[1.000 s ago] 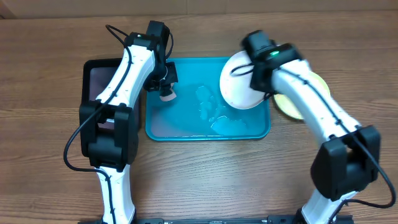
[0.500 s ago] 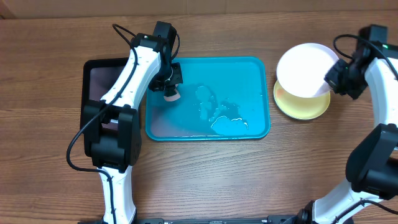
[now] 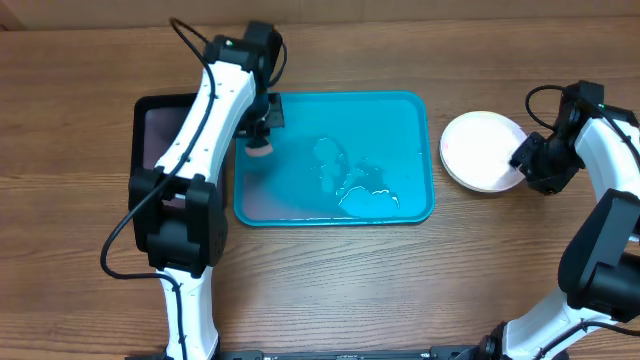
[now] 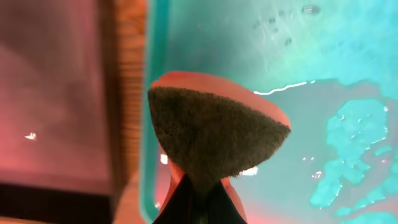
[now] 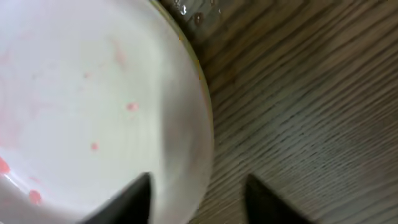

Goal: Clean dirty plates on tray and stack at the side
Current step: 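Lift the white plate with the right gripper and stack it on the yellow plate, then place the sponge into the black tray with the left gripper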

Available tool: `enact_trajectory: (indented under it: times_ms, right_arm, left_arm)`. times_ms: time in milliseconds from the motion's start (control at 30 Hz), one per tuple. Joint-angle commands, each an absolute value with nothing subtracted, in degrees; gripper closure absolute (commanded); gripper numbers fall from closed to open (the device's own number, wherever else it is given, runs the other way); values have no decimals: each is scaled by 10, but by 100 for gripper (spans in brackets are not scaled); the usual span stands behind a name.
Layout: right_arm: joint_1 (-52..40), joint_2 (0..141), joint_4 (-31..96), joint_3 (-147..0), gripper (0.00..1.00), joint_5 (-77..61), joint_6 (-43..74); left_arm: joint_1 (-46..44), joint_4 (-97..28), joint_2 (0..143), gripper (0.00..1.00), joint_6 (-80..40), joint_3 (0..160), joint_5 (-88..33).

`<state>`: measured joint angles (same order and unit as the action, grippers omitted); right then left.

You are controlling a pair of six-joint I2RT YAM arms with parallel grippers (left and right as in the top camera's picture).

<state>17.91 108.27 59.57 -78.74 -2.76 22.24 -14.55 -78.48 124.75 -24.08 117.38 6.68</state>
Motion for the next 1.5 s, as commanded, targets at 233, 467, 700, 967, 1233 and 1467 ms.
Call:
enact_trajectory:
  times_ms: [233, 467, 700, 967, 1233, 1467]
  right_arm:
    - [133, 1074, 628, -882, 8, -97, 209]
    - [54, 1074, 614, -898, 0, -97, 209]
    - [4, 1074, 603, -898, 0, -95, 209]
    - [-19, 1074, 601, -898, 0, -95, 209]
    - [-19, 1074, 604, -898, 0, -95, 209]
    - [-19, 1074, 605, -898, 0, -95, 209]
  left_arm:
    - [-130, -872, 1202, 96, -277, 1263, 173]
    - [-67, -899, 1201, 96, -305, 1231, 185]
    - [-48, -894, 1201, 96, -319, 1164, 190]
    - [-28, -824, 1202, 96, -379, 1060, 220]
    - [-7, -747, 1202, 96, -357, 1010, 220]
    - [8, -659, 1202, 96, -248, 969, 208]
